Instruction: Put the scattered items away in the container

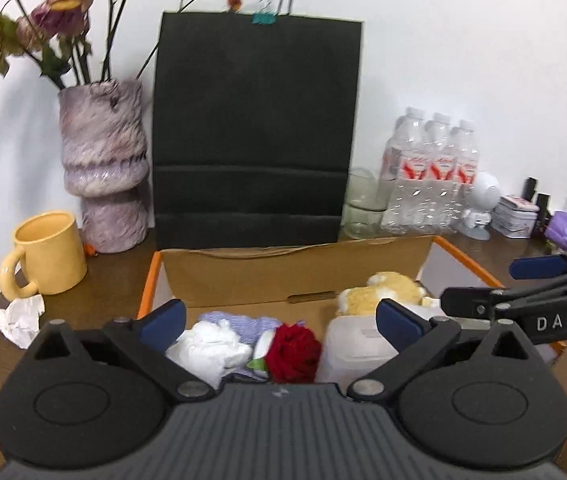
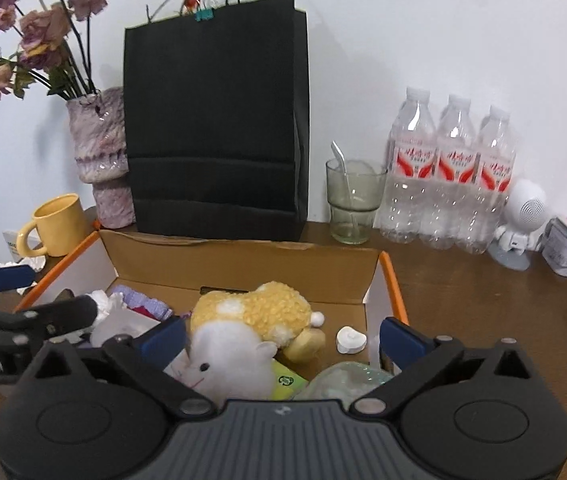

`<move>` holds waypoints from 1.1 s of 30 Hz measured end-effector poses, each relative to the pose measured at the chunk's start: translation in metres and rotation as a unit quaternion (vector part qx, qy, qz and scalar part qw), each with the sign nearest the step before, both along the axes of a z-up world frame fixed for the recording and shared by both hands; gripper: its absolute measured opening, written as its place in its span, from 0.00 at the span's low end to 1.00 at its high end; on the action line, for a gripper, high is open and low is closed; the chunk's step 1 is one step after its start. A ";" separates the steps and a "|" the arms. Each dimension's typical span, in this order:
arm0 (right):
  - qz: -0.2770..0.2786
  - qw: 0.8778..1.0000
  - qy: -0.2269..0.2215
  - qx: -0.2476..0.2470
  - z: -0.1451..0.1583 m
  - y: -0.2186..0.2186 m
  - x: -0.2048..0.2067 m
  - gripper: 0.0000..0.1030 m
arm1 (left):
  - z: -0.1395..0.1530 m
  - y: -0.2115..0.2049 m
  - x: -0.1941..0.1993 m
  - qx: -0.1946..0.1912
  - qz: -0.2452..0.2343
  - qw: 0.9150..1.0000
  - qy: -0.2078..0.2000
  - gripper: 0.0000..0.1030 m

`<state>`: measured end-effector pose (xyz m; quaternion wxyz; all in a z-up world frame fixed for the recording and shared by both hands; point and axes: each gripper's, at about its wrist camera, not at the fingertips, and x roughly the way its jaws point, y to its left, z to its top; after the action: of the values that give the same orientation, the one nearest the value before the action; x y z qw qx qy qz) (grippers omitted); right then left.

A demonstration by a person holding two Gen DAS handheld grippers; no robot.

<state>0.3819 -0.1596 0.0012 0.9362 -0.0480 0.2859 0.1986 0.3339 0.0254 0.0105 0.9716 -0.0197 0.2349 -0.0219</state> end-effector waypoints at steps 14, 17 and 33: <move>-0.001 0.999 -0.028 0.015 0.025 -0.009 -0.027 1.00 | 0.018 -0.005 -0.021 -0.020 0.000 1.000 -0.010 1.00; -0.001 1.000 -0.026 0.014 0.026 -0.010 -0.035 1.00 | 0.021 -0.005 -0.027 -0.024 0.001 1.000 -0.013 1.00; 0.025 1.000 -0.011 0.009 0.049 -0.019 -0.106 1.00 | 0.043 -0.015 -0.093 -0.019 0.029 0.999 0.011 1.00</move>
<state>0.2762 -0.1783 0.0501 0.9343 -0.0489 0.2729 0.2241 0.2404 0.0107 0.0532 0.9686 -0.0451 0.2446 0.0022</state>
